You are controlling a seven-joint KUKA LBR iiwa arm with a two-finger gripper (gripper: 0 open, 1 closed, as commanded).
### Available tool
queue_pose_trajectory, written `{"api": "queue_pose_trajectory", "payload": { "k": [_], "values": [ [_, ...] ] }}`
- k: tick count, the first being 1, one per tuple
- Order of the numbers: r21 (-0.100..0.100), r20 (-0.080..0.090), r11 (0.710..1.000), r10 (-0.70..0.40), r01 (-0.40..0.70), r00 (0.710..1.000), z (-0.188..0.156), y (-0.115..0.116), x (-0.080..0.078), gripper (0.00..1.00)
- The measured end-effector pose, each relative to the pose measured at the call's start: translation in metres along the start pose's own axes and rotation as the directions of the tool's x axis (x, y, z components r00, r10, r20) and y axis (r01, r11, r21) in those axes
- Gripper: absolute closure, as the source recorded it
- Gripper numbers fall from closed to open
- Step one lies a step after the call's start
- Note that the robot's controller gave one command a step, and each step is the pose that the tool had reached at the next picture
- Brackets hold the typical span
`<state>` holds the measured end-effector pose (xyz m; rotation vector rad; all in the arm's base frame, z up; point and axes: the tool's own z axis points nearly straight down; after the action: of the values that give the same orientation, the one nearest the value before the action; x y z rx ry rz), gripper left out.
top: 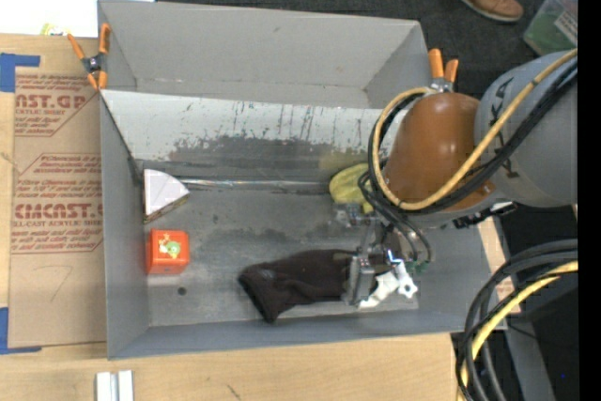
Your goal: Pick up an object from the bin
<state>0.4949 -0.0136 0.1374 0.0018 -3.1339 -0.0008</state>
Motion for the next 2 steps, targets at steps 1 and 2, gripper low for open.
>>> {"api": "queue_pose_trajectory", "payload": {
  "k": [1, 2],
  "values": [
    [0.000, 0.008, 1.000, 0.000, 0.000, 1.000, -0.004, 0.000, -0.002, 0.00],
    [-0.003, 0.005, 0.993, 0.116, -0.116, 0.993, 0.068, 0.076, 0.005, 0.00]
  ]
}}
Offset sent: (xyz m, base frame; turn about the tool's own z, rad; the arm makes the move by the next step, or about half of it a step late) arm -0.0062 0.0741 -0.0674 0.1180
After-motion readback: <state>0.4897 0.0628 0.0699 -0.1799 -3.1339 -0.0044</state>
